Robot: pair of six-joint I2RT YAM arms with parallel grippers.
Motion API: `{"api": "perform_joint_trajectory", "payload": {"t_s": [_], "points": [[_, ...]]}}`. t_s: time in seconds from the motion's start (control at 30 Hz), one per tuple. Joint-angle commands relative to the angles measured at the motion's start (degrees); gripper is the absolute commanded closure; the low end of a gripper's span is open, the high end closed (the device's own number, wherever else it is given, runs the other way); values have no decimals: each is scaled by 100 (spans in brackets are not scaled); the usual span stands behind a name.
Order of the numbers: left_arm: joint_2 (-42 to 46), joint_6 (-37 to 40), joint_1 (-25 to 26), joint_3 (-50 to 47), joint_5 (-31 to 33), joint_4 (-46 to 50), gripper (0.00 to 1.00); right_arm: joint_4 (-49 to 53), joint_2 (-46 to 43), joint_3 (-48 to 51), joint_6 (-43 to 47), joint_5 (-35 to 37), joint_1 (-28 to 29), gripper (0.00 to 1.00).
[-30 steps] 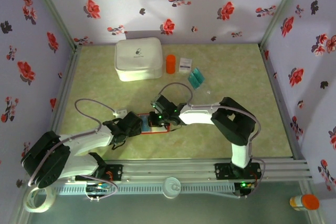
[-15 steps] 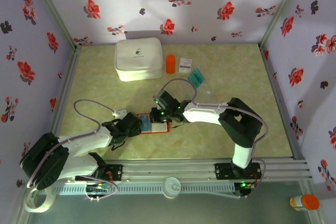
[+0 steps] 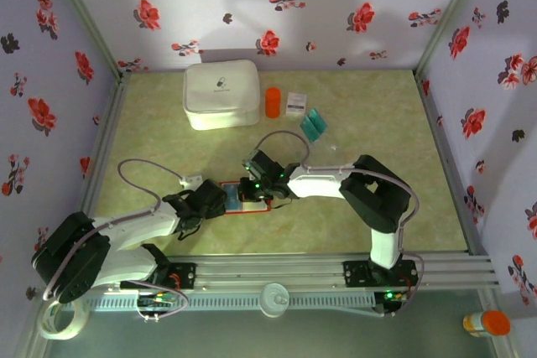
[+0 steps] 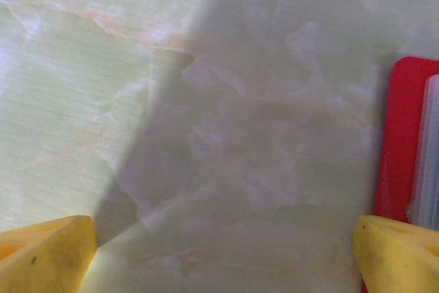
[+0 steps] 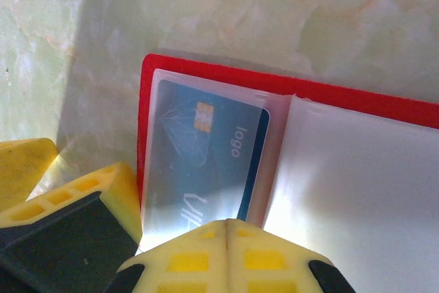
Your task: Put the credit cards into the card holder
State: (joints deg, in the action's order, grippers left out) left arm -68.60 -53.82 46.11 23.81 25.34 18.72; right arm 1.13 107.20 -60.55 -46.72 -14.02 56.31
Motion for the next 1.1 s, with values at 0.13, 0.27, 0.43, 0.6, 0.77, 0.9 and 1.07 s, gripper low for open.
{"api": "perform_joint_trajectory", "payload": {"t_s": [0.13,0.27,0.43,0.6,0.77,0.9,1.07], "points": [[-57,5,-42,-211,-319,-212,3,-274,-44,-21,-122,-56,126,100],[-60,20,-40,-193,-319,-209,3,-405,112,14,-195,-83,164,100],[-65,30,-40,-175,-319,-184,3,-533,211,154,-239,-19,169,100],[-27,23,-35,-154,-315,-154,3,-512,245,193,-235,-21,156,100],[78,51,-40,-75,-326,-67,3,-410,133,192,-177,-66,114,100],[259,80,-44,21,-346,48,3,-169,-325,167,-30,-15,47,100],[570,132,-49,173,-338,208,3,360,-1071,247,230,276,-49,95]]}}
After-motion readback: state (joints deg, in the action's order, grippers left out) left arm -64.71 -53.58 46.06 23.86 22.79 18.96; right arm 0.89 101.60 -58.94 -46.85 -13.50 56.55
